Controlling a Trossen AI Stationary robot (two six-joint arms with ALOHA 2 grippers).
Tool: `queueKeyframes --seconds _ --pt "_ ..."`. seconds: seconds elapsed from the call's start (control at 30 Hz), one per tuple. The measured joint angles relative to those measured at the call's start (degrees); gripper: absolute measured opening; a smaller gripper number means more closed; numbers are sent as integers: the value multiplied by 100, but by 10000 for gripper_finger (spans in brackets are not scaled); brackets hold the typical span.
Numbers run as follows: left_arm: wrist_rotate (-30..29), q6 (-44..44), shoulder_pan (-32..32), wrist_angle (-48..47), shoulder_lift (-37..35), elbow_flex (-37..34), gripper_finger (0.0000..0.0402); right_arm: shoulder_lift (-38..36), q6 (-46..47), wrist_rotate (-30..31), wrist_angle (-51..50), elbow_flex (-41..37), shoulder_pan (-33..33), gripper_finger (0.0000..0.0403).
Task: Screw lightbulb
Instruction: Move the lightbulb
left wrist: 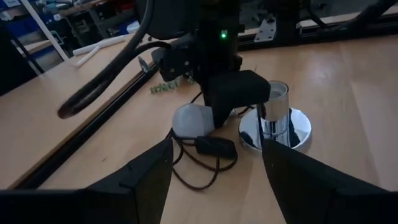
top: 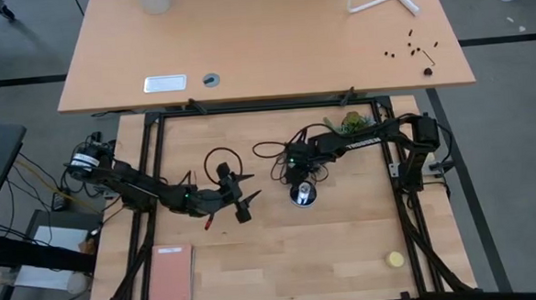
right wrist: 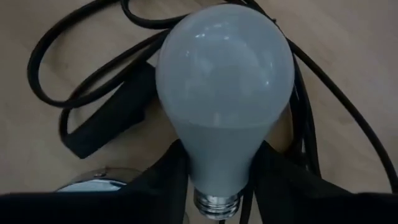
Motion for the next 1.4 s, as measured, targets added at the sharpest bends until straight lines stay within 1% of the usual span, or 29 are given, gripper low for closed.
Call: queueKeyframes --seconds 0.17,0.3,0.4,0.53,0.63,0.8,0.9,1.03,1.13,1.23,1.33,1.4 --pt "1 -90 0 88 0 0 252 -2 -420 160 28 208 0 154" --pt "36 -167 0 111 0 0 252 -2 -759 163 68 438 -4 154" --pt "70 -249 0 111 0 0 252 -21 -986 162 -104 647 -4 154" --pt "98 -343 -4 108 0 0 252 -89 -1227 160 -713 1003 -4 153" --pt "281 -373 -7 56 0 0 252 -223 -1335 160 -1256 1144 2 153" --pt "439 -489 -20 -135 4 0 252 -766 -1303 160 -2228 1132 231 153" --pt "435 -501 -90 -122 7 0 252 -1235 -1124 126 -2540 874 461 153" --pt "439 -642 -167 -56 -16 0 252 -1908 -595 114 -2586 258 814 153" --pt "433 -739 -233 26 -52 2 252 -2416 -157 113 -2277 -330 1107 153" --pt "450 -758 -290 33 -50 2 252 -2803 320 57 -1666 -940 1375 153" --pt "459 -834 -326 -27 -50 2 252 -3034 755 -152 -1232 -1479 1622 153" --pt "505 -928 -360 -93 -52 2 252 -3105 1039 -189 -1066 -1773 1807 153"
